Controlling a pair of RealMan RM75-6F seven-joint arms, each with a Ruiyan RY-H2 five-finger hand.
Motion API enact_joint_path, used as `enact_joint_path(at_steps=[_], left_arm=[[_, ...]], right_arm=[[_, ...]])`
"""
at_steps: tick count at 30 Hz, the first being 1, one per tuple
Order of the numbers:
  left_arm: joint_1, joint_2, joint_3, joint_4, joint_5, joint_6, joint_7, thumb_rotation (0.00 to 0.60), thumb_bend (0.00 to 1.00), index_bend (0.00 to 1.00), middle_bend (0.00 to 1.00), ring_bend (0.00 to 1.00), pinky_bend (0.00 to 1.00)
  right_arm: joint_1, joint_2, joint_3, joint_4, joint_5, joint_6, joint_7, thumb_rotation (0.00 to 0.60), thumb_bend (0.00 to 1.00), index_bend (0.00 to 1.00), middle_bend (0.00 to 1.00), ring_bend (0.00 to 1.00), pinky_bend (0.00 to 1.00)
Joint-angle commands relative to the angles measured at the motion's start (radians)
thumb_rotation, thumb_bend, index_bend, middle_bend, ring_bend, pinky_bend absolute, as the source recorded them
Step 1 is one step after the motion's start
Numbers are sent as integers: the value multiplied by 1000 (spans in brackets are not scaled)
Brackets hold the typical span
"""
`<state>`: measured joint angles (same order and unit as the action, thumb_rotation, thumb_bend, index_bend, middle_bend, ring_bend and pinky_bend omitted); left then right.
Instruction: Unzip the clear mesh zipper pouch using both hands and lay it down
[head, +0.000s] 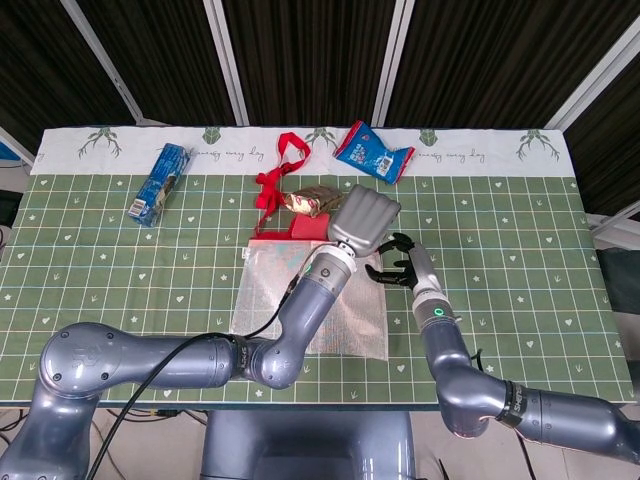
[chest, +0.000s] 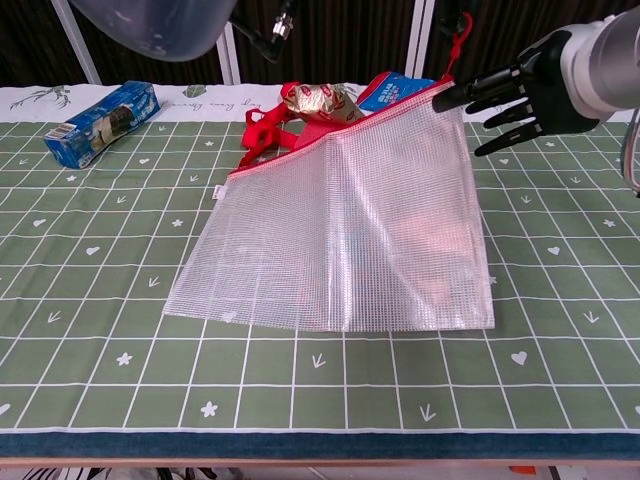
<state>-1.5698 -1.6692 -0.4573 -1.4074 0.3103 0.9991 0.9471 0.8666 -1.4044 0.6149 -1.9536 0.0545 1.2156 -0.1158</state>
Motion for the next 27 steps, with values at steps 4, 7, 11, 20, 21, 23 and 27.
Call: enact_joint_path(at_steps=[4, 7, 11, 20, 21, 23, 27], left_arm=[[-2, 8, 9, -14, 2, 2, -6, 600, 442, 621, 1000, 924, 870], [-4, 12, 12, -19, 1, 5, -9, 600, 442, 621, 1000, 924, 870], [-6, 15, 16, -24, -1, 9, -13, 600, 442, 620, 1000, 924, 870], [-9, 24, 25, -30, -4, 14, -21, 600, 442, 620, 1000, 924, 869], [-9, 25, 25, -31, -5, 14, -22, 600, 442, 620, 1000, 924, 870], [-9, 27, 27, -31, -4, 14, -24, 600, 442, 620, 1000, 924, 870], [-5, 32, 32, -35, -5, 14, -30, 600, 442, 620, 1000, 924, 870]], right_arm=[[2, -8, 10, 9, 5, 8, 1, 600, 418, 559, 120, 0, 212], [1, -9, 15, 13, 10, 7, -1, 600, 430, 562, 123, 0, 212], [-1, -8, 20, 13, 16, 6, -5, 600, 445, 583, 131, 0, 212], [-2, -8, 33, 7, 29, 4, -8, 600, 511, 622, 150, 0, 212], [-3, -8, 34, 6, 30, 3, -8, 600, 516, 623, 150, 0, 212], [-4, -8, 36, 5, 32, 2, -7, 600, 526, 627, 152, 0, 212], [-9, -4, 44, 0, 36, -5, -2, 600, 531, 638, 157, 0, 212]])
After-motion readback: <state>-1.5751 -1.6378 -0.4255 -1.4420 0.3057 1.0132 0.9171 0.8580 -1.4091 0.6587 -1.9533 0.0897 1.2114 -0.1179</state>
